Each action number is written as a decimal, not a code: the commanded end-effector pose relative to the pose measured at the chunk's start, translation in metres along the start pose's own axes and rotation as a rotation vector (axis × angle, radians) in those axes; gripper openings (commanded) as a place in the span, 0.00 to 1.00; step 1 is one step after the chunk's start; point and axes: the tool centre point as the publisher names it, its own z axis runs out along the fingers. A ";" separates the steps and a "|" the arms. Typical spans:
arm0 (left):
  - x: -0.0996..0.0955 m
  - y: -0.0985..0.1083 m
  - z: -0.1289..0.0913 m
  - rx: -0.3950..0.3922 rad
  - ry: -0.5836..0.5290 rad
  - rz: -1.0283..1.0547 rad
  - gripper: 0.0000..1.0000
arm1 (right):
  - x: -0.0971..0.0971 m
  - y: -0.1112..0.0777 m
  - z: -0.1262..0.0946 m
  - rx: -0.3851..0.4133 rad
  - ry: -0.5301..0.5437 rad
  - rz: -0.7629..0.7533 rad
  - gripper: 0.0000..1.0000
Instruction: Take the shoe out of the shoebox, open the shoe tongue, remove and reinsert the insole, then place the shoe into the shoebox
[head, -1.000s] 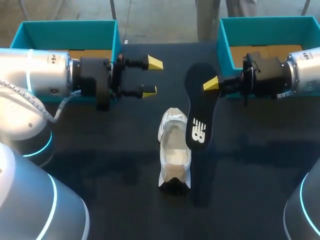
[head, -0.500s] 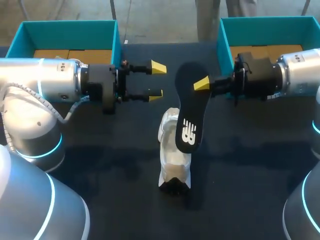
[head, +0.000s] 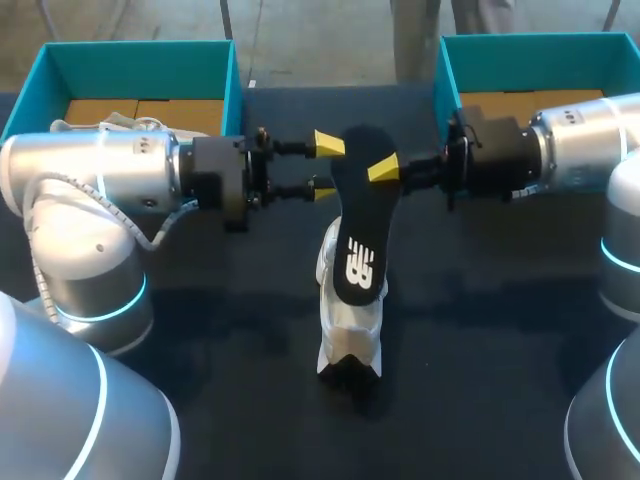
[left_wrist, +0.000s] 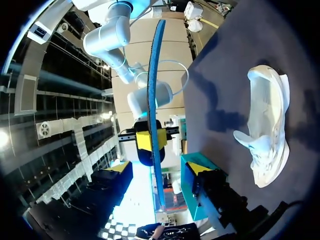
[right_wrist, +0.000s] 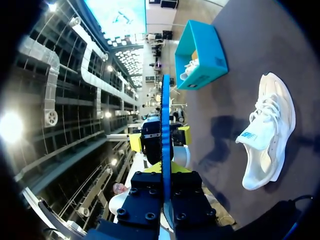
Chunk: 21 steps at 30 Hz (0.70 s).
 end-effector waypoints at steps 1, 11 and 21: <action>0.002 0.001 0.010 -0.012 -0.014 -0.002 0.57 | -0.002 0.005 0.005 0.002 0.005 -0.001 0.00; 0.002 0.001 0.024 -0.022 -0.039 -0.023 0.37 | -0.001 0.006 0.007 0.002 0.009 -0.005 0.00; 0.004 -0.001 0.026 -0.030 -0.049 -0.032 0.24 | -0.001 0.005 0.004 -0.004 0.004 -0.005 0.00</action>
